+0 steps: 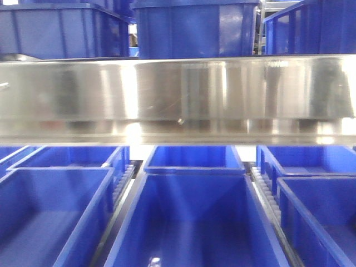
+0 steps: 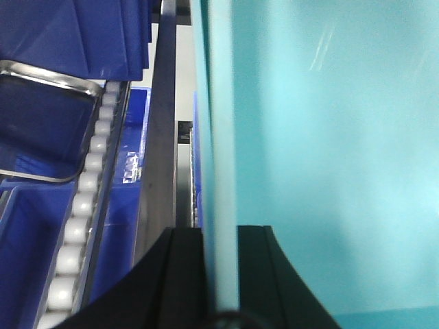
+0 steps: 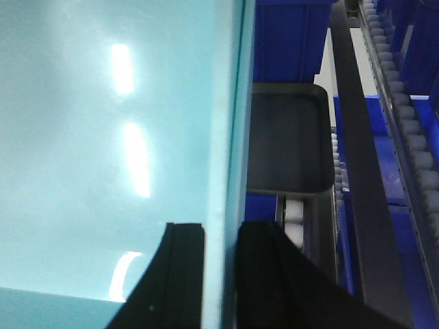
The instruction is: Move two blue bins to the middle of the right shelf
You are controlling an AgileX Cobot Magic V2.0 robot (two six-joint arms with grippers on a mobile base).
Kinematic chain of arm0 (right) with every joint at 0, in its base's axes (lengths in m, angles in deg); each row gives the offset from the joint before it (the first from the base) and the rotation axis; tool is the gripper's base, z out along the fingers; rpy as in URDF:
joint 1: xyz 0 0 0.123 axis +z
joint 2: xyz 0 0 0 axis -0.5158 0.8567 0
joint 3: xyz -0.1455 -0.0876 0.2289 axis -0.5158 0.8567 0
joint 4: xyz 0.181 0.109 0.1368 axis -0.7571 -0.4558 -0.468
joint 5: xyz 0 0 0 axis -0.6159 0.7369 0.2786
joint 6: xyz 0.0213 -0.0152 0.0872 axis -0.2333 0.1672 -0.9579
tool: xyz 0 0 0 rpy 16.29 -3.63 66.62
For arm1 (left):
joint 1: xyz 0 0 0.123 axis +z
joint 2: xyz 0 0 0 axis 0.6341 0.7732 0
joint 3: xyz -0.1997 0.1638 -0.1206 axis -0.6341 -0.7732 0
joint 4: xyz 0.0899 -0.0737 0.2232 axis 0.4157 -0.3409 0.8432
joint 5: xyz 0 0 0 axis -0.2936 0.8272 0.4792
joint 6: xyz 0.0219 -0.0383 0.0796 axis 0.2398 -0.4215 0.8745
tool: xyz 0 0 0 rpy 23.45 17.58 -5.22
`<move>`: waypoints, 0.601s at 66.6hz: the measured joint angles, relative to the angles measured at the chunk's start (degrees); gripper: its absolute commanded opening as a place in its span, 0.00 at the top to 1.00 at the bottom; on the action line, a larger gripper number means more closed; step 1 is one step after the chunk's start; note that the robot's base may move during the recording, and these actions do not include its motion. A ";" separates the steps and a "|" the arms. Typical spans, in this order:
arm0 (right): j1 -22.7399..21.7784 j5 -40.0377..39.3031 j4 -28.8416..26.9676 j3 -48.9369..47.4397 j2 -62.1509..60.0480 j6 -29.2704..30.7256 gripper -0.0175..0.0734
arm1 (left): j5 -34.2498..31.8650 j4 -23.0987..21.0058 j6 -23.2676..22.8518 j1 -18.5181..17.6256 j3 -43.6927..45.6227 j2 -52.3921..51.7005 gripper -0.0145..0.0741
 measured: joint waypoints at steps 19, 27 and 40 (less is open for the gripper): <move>-0.14 0.12 0.23 0.00 0.00 0.00 0.99 | -0.66 0.00 0.12 0.00 0.04 0.49 0.96; -0.14 0.12 0.23 0.00 0.00 0.00 0.99 | -0.66 0.00 0.12 0.00 0.04 0.57 0.96; -0.14 0.00 0.23 0.00 0.00 0.00 0.99 | -0.66 0.00 0.12 0.00 0.04 0.57 0.96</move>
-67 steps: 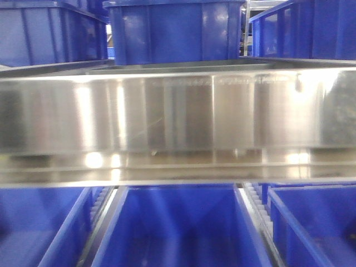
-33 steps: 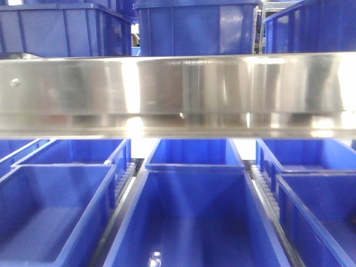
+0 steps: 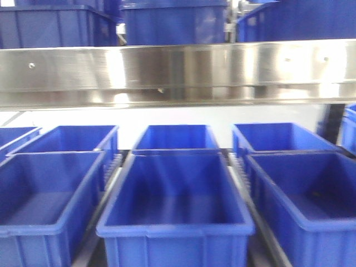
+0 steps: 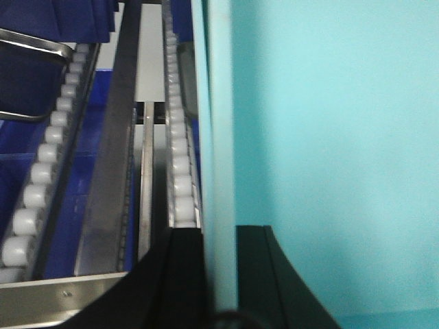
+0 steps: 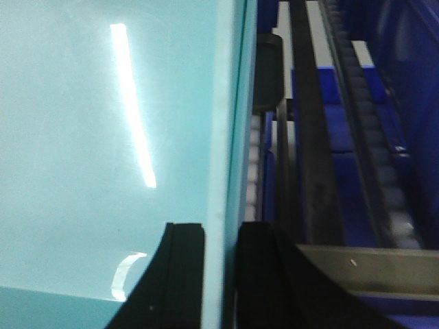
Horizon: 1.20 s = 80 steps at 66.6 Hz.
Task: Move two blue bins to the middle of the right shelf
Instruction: 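Drive the base away from the shelf carrying the teal bin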
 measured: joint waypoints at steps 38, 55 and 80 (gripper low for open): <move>0.00 -0.08 0.00 0.00 0.00 0.00 0.99 | -0.10 0.00 0.00 0.00 0.00 0.00 0.96; 0.00 0.02 0.00 0.00 0.00 0.00 0.99 | -0.10 0.00 0.00 0.00 0.00 0.00 0.96; -0.04 0.25 0.00 0.00 0.00 0.00 0.99 | -0.24 0.00 0.00 0.00 0.00 0.00 0.96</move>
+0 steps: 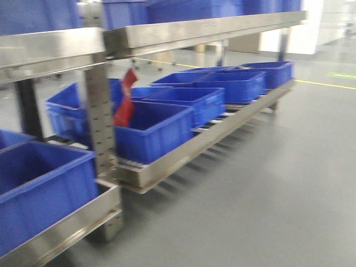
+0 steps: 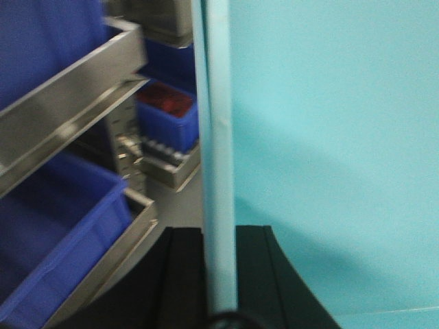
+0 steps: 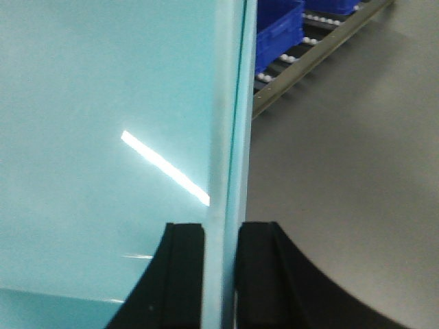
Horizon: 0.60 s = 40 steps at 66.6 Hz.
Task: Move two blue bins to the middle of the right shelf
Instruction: 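Drive the base away from the shelf carrying the teal bin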
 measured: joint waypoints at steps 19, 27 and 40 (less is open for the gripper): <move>0.00 0.00 0.10 0.00 0.00 0.00 0.99 | -0.14 0.00 0.00 0.00 0.00 0.00 0.96; 0.00 0.00 0.10 0.00 0.00 0.00 0.99 | -0.14 0.00 0.00 0.00 0.00 0.00 0.96; 0.00 -0.10 0.10 0.00 0.00 0.00 0.99 | -0.14 0.00 0.00 0.00 0.00 0.00 0.96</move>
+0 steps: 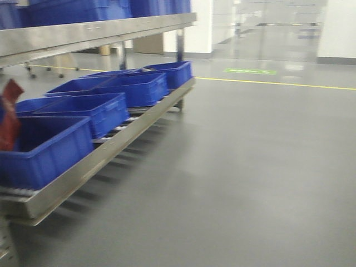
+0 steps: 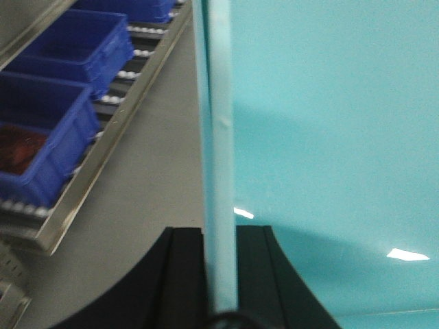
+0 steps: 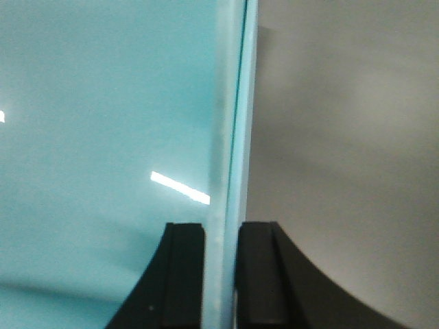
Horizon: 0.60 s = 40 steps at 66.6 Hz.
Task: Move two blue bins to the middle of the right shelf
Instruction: 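Drive the base away from the shelf carrying the teal bin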
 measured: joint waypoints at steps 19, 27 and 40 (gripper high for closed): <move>0.00 0.00 0.00 0.00 0.00 0.00 0.99 | -0.14 0.00 0.00 0.00 0.00 0.00 0.96; 0.00 0.12 0.00 0.00 0.00 0.00 0.99 | -0.14 0.00 0.00 0.00 0.00 0.00 0.96; 0.00 0.12 0.00 0.00 0.00 0.00 0.99 | -0.14 0.00 0.00 0.00 0.00 0.00 0.96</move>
